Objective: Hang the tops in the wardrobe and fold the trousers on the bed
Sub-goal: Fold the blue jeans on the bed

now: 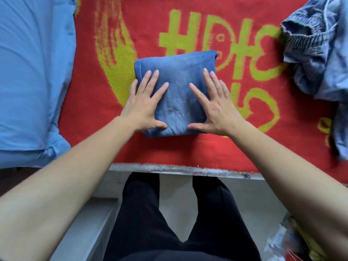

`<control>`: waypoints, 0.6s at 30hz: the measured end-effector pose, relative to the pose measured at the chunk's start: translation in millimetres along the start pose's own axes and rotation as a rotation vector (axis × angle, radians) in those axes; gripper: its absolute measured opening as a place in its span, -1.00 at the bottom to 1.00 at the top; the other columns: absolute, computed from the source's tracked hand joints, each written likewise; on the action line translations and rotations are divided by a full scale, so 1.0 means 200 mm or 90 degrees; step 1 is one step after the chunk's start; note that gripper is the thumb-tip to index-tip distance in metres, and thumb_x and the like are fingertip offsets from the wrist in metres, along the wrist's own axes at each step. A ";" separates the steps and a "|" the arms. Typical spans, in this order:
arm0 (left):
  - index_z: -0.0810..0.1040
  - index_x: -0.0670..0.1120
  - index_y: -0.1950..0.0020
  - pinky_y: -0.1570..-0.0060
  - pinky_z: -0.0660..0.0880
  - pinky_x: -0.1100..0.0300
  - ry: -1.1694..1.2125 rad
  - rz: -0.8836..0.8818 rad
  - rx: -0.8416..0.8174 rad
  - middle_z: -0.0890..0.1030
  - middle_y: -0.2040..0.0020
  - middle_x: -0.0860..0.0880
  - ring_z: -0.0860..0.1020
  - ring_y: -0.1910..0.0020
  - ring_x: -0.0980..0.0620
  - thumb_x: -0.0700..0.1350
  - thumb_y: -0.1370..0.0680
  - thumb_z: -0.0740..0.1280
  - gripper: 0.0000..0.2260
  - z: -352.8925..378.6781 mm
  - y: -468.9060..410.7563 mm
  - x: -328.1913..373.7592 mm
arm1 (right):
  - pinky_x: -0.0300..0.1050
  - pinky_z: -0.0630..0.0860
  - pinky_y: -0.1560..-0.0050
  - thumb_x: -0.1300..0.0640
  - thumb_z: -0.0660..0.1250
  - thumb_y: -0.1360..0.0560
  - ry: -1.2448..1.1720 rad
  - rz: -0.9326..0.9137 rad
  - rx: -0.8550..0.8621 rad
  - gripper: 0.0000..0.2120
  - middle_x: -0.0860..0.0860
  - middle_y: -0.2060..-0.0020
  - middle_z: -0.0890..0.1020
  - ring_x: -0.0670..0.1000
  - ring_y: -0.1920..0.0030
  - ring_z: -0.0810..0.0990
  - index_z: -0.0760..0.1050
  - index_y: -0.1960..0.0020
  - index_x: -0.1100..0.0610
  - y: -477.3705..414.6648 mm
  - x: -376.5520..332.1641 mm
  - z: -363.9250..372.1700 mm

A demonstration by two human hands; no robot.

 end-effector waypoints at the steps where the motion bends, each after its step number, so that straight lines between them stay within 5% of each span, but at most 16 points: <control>1: -0.11 -0.01 -0.62 -0.49 -0.05 -0.27 -0.040 -0.015 -0.039 -0.20 -0.61 -0.18 -0.20 -0.58 -0.18 0.46 -0.18 0.43 0.22 0.00 -0.05 0.00 | 0.28 0.02 -0.54 -0.48 0.39 -0.25 0.039 0.007 -0.063 0.19 0.31 -0.57 -0.10 0.31 -0.58 -0.11 -0.02 -0.63 0.08 -0.04 0.00 0.01; 5: -0.35 0.00 -0.58 -0.48 -0.05 -0.31 -0.071 -0.068 -0.121 -0.34 -0.58 -0.15 -0.31 -0.56 -0.19 0.47 -0.16 0.45 0.33 0.08 -0.16 0.05 | 0.27 -0.11 -0.55 -0.52 0.41 -0.18 0.062 0.066 -0.180 0.35 0.21 -0.56 -0.31 0.24 -0.57 -0.31 -0.31 -0.61 0.02 -0.16 0.00 0.12; 10: -0.32 0.01 -0.58 -0.49 0.12 -0.20 -0.031 -0.069 -0.130 -0.31 -0.59 -0.14 -0.29 -0.56 -0.19 0.44 -0.13 0.49 0.35 0.19 -0.26 0.02 | 0.31 -0.18 -0.53 -0.57 0.35 -0.17 0.028 0.088 -0.235 0.37 0.19 -0.54 -0.39 0.23 -0.55 -0.38 -0.40 -0.58 0.01 -0.25 0.06 0.25; 18: -0.33 0.01 -0.58 -0.48 0.10 -0.17 -0.030 -0.036 -0.124 -0.31 -0.59 -0.13 -0.29 -0.56 -0.18 0.49 -0.13 0.43 0.34 0.21 -0.26 -0.03 | 0.34 -0.21 -0.49 -0.64 0.26 -0.13 0.042 0.092 -0.269 0.37 0.14 -0.45 -0.54 0.25 -0.53 -0.42 -0.60 -0.44 -0.02 -0.30 0.07 0.29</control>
Point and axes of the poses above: each hand's wrist, its own y-axis away from the middle knuckle, its own z-axis out of the palm, x = y × z, the point moved 1 cm from there along -y, towards the middle knuckle
